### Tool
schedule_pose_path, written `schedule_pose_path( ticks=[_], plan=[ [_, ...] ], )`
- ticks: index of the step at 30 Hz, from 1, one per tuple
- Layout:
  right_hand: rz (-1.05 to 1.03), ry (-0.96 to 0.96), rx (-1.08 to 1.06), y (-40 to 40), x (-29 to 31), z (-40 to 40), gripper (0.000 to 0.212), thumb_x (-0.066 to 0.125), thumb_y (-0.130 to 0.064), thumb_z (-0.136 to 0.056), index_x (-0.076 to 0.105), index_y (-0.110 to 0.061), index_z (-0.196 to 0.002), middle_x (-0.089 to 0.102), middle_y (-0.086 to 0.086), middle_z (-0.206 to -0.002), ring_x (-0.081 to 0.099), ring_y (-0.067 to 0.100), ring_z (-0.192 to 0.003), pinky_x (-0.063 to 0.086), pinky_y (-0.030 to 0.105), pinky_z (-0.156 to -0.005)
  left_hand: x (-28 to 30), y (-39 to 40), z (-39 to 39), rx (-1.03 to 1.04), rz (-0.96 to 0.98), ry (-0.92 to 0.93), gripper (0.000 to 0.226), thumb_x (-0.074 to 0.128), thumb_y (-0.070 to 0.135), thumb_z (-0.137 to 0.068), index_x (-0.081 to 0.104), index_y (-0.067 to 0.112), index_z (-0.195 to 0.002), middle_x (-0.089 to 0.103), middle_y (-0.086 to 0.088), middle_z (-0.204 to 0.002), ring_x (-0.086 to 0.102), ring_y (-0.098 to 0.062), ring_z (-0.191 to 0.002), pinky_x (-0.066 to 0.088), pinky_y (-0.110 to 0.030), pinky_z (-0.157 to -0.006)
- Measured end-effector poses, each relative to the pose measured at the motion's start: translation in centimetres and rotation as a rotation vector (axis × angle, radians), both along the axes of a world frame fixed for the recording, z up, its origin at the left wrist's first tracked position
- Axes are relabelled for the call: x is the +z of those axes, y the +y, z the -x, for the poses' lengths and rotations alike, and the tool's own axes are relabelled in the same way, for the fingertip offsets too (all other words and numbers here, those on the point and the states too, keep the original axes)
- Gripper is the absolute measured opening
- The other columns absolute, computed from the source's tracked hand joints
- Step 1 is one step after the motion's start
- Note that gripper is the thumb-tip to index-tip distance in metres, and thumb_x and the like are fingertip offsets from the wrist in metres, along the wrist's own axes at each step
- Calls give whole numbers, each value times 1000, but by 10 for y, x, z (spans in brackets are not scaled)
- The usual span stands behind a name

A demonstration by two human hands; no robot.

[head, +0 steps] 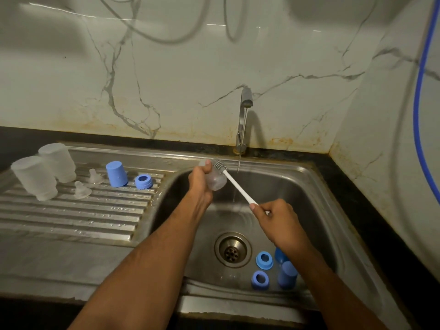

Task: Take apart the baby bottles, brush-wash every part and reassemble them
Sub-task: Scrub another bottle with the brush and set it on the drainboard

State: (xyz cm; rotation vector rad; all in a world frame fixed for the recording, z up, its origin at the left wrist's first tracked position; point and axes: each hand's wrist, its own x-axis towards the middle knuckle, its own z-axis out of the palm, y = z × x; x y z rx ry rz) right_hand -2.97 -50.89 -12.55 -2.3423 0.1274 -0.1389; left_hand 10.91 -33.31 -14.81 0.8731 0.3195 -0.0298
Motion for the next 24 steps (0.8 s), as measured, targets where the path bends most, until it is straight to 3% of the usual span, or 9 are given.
schedule_pose_path(
  ticks=[4,9,13,18,24],
  plan=[
    [16,-40,-32,2,0,-6,39,57,-45,-101,70,-18,-76,54,-4,-55,50,9,-50,48,35,-53,0,-9,1,-19,13,2,37,57,16,-98,52,4,-133,65,-19,-124,64,-36,-111,52,-53,-100],
    [-57,26,56,-8,3,6,34,58,-41,-101,72,-15,-83,51,-5,-52,43,3,-43,43,26,-50,5,14,-7,86,141,27,19,52,6,-96,56,4,-115,64,-19,-113,63,-38,-106,49,-57,-101],
    [-75,30,31,-7,1,6,31,59,-41,-101,73,-18,-87,51,-6,-52,44,2,-43,41,22,-49,4,9,-8,112,84,83,30,52,7,-95,56,2,-124,64,-21,-120,64,-38,-107,51,-55,-99],
    [22,-83,-25,7,0,-5,41,56,-44,-102,61,-22,-67,51,-6,-52,47,6,-46,46,30,-50,4,-8,4,43,67,66,29,47,9,-102,49,6,-131,62,-19,-120,64,-38,-106,52,-56,-91],
    [-60,0,17,-6,1,4,35,59,-43,-100,73,-17,-83,50,-7,-47,45,5,-43,43,26,-49,9,21,-16,148,205,62,35,42,10,-103,49,5,-137,61,-19,-130,62,-36,-116,47,-59,-102]
  ],
)
